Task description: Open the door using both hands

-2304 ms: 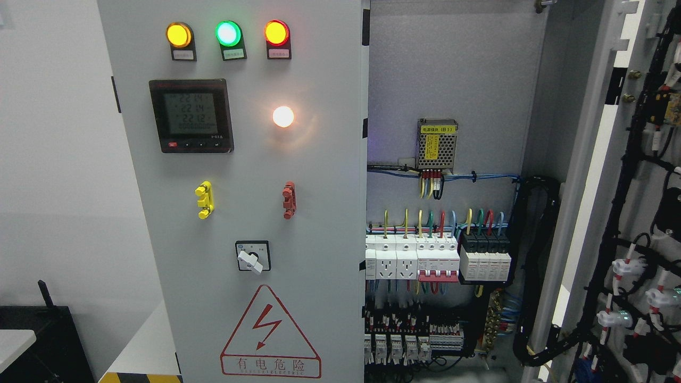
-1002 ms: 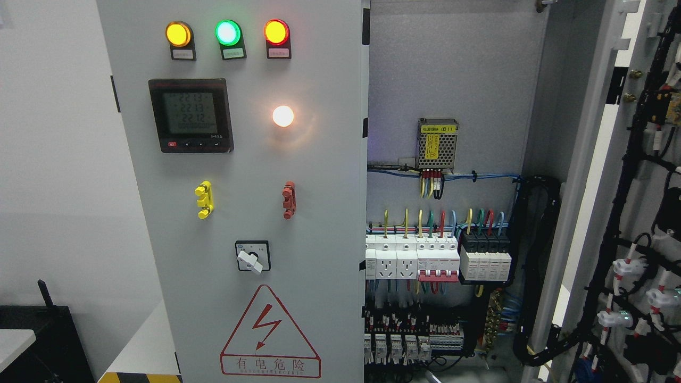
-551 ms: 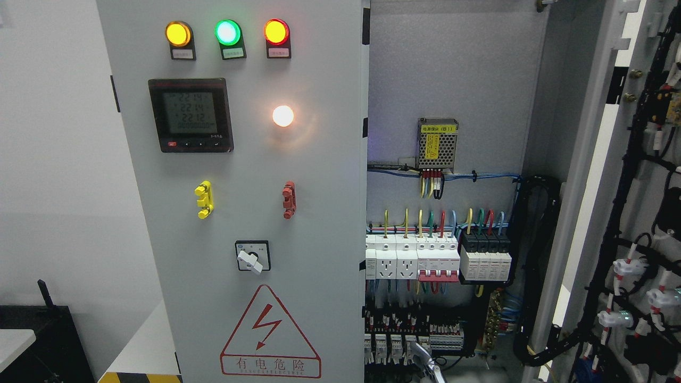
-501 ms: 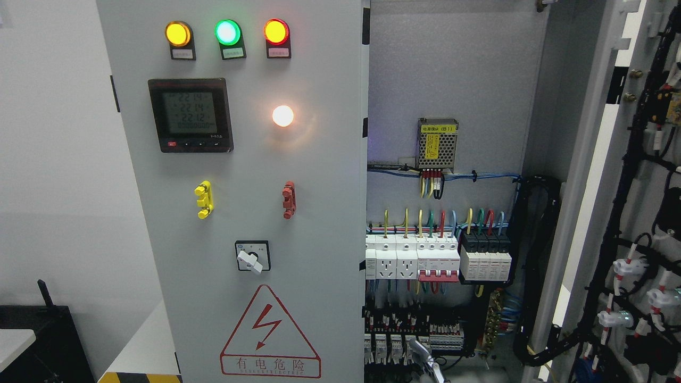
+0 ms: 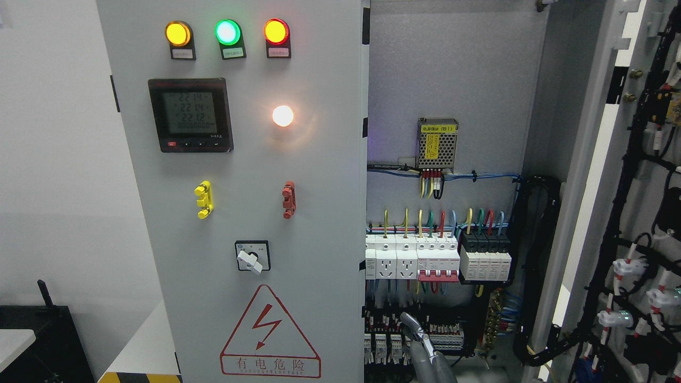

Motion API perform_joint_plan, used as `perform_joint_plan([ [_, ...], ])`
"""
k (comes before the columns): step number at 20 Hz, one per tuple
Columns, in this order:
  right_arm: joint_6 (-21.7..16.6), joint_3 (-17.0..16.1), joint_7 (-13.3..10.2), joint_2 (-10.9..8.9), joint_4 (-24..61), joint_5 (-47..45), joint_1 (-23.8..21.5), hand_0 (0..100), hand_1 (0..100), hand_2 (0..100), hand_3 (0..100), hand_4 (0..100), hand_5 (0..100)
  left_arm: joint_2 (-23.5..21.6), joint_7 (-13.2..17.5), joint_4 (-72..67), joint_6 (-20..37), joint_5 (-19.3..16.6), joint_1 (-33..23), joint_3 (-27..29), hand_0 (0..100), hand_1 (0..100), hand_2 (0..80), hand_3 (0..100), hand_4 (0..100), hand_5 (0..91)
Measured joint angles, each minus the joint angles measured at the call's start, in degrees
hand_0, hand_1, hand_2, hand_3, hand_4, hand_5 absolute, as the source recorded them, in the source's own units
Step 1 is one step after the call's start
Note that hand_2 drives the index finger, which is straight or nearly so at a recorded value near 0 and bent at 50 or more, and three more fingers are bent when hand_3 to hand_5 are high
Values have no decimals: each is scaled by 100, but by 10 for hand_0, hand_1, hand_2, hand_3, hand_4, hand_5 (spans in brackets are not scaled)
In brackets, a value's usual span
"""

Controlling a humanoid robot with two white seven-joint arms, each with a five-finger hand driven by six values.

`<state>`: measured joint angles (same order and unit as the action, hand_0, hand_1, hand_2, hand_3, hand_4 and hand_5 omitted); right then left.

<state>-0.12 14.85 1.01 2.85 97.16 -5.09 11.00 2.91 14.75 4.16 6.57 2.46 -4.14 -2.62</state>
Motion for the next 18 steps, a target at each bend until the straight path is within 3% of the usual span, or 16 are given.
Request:
perform_joint_plan([
  [18,63,11,347,4,-807,-348,663,384,0,0,0,0,0,1,0,1,0,1,1,-2,0,0,0,0,0,0],
])
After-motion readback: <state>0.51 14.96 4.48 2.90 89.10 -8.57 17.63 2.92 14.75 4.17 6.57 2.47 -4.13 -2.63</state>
